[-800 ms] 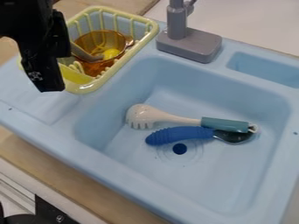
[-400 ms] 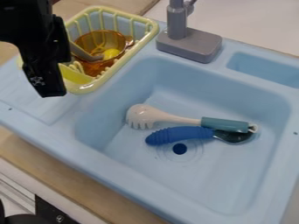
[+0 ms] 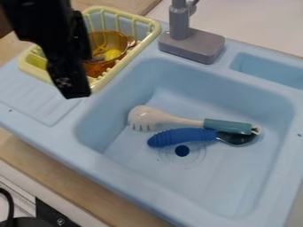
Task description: Put the blue spoon on the upper right side of the sink.
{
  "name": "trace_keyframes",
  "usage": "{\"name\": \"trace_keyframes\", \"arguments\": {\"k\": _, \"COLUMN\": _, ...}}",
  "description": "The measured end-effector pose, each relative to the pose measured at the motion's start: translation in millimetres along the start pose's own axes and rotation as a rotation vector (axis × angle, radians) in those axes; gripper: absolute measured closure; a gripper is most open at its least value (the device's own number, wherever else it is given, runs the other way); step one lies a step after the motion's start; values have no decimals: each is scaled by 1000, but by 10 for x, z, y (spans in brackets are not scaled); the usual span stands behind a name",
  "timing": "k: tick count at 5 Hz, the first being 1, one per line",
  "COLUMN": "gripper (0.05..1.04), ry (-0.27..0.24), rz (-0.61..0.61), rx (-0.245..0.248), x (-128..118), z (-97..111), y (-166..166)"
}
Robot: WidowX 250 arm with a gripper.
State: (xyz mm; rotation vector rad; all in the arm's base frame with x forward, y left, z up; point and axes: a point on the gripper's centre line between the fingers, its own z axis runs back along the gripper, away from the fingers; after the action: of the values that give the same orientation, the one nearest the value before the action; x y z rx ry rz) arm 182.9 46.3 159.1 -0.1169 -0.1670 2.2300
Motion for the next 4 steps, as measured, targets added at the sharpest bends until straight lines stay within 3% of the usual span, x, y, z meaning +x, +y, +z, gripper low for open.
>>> {"name": "trace_keyframes", "arguments": {"k": 2, "gripper": 85, "ry": 45, "rz": 153, "rx": 13, "x": -402, "z": -252, "y": 162}}
{"name": "trace_keyframes", "arguments": {"k": 4, "gripper": 85, "ry": 144, "rz": 187, "rx": -7, "x": -772, "z": -458, "y": 355}}
